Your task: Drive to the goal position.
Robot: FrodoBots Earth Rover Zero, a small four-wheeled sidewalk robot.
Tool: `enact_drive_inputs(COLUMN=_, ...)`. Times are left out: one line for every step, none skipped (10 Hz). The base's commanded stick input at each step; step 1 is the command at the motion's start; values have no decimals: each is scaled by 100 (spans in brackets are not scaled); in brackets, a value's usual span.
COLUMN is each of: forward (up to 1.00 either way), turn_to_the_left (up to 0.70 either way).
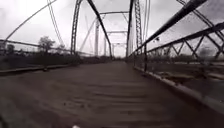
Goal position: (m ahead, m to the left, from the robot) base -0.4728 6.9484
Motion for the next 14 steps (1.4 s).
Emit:
enact_drive_inputs(forward=100, turn_to_the_left=0)
enact_drive_inputs(forward=100, turn_to_the_left=0)
enact_drive_inputs(forward=100, turn_to_the_left=0)
enact_drive_inputs(forward=100, turn_to_the_left=0)
enact_drive_inputs(forward=100, turn_to_the_left=0)
enact_drive_inputs(forward=100, turn_to_the_left=0)
enact_drive_inputs(forward=100, turn_to_the_left=0)
enact_drive_inputs(forward=100, turn_to_the_left=0)
enact_drive_inputs(forward=100, turn_to_the_left=0)
enact_drive_inputs(forward=100, turn_to_the_left=0)
enact_drive_inputs(forward=100, turn_to_the_left=0)
enact_drive_inputs(forward=100, turn_to_the_left=0)
enact_drive_inputs(forward=100, turn_to_the_left=-23)
enact_drive_inputs(forward=100, turn_to_the_left=-39)
